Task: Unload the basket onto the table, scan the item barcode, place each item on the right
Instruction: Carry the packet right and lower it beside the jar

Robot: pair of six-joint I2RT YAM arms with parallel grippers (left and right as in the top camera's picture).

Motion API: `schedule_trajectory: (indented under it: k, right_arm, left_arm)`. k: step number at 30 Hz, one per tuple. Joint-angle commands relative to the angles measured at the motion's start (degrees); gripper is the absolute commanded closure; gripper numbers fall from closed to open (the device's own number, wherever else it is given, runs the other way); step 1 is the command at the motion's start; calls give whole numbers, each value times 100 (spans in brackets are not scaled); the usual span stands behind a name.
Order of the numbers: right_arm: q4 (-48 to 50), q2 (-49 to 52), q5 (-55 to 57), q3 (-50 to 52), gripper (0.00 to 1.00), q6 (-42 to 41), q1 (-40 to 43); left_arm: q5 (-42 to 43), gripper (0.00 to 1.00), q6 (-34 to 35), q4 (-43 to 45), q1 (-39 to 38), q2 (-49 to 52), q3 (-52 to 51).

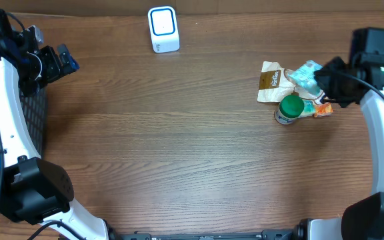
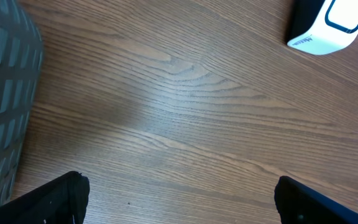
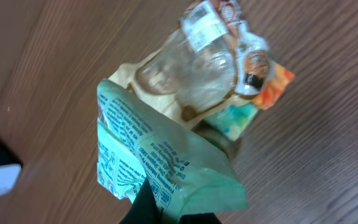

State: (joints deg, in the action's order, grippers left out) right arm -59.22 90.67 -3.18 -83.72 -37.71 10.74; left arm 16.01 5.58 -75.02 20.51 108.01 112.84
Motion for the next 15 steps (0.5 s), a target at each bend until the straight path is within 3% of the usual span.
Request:
schedule_trajectory:
  k: [1,11,13,15]
  right_arm:
    - [297,-31,-538,323,96,-50,385]
    - [1386,-20,-638,1528,96,-155,824]
    - [1593,-20,-640,1700,90,-155,824]
    - [1687,-20,-706,1801,78,-153,817]
  left_arm:
    - [7,1,-26,9,2,55,-22]
    - [4,0,-26,11,7,55,-22]
    - [4,1,-26,11,7,55,-22]
    - [4,1,-26,9,9,55,-22]
